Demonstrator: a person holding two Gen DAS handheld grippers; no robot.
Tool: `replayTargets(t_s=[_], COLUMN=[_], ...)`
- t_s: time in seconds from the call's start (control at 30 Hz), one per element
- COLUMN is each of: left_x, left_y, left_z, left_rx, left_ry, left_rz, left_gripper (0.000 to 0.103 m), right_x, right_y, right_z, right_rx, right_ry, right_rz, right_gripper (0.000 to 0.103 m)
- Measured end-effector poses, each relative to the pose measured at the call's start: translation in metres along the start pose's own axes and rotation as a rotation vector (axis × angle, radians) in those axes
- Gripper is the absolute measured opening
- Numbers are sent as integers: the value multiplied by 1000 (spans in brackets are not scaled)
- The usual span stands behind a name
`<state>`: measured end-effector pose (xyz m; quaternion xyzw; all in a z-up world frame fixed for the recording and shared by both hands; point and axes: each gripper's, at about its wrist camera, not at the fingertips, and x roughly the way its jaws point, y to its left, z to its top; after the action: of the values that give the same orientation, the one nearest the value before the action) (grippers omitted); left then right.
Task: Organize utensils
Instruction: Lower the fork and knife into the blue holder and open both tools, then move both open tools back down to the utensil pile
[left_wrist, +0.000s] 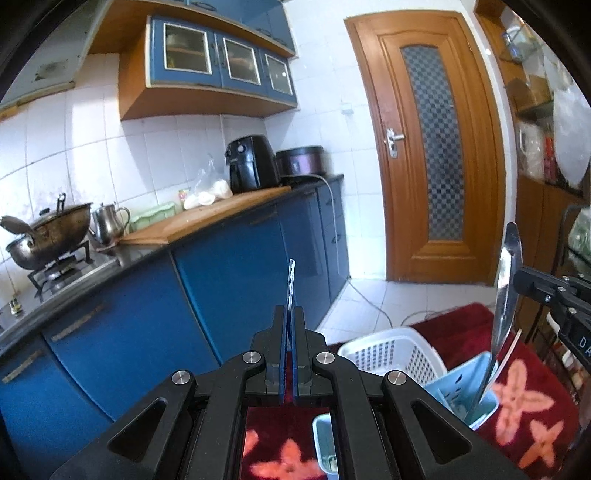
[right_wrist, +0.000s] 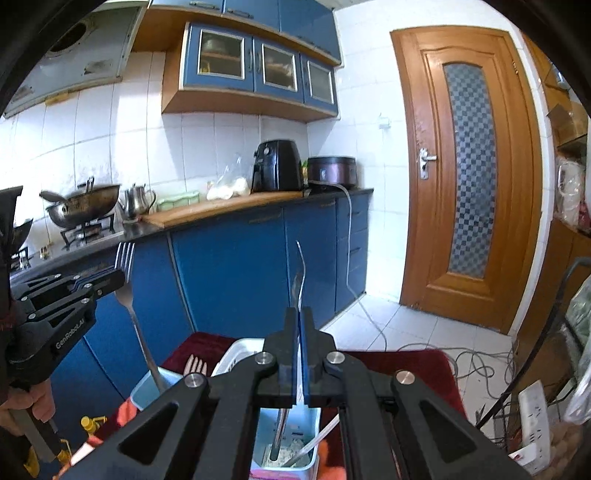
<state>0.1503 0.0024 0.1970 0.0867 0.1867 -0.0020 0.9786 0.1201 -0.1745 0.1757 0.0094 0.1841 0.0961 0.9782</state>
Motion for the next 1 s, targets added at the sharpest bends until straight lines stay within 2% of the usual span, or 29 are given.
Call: replayTargets(t_s=[0.37, 0.5, 0.67, 0.73, 1.0], left_x=[24, 30, 23, 18, -6], left_y=[-8, -13, -20, -23, -19], left_z=[-38, -47, -51, -51, -47], left_rx=[-39, -61, -41, -38, -67], left_ry=[90, 136, 126, 119, 116], left_rz=[-82, -128, -145, -149, -192], left_gripper=[2, 6, 11, 15, 16], right_x=[12, 15, 12, 9, -12], right_y=[6, 5, 4, 4, 2], right_z=[-30, -37, -40, -40, -35], right_rx=[-13, 5, 27, 30, 53], right_ry=[68, 103, 115, 111, 97], right_rz=[42, 72, 106, 115, 123], right_gripper=[3, 3, 15, 16, 17])
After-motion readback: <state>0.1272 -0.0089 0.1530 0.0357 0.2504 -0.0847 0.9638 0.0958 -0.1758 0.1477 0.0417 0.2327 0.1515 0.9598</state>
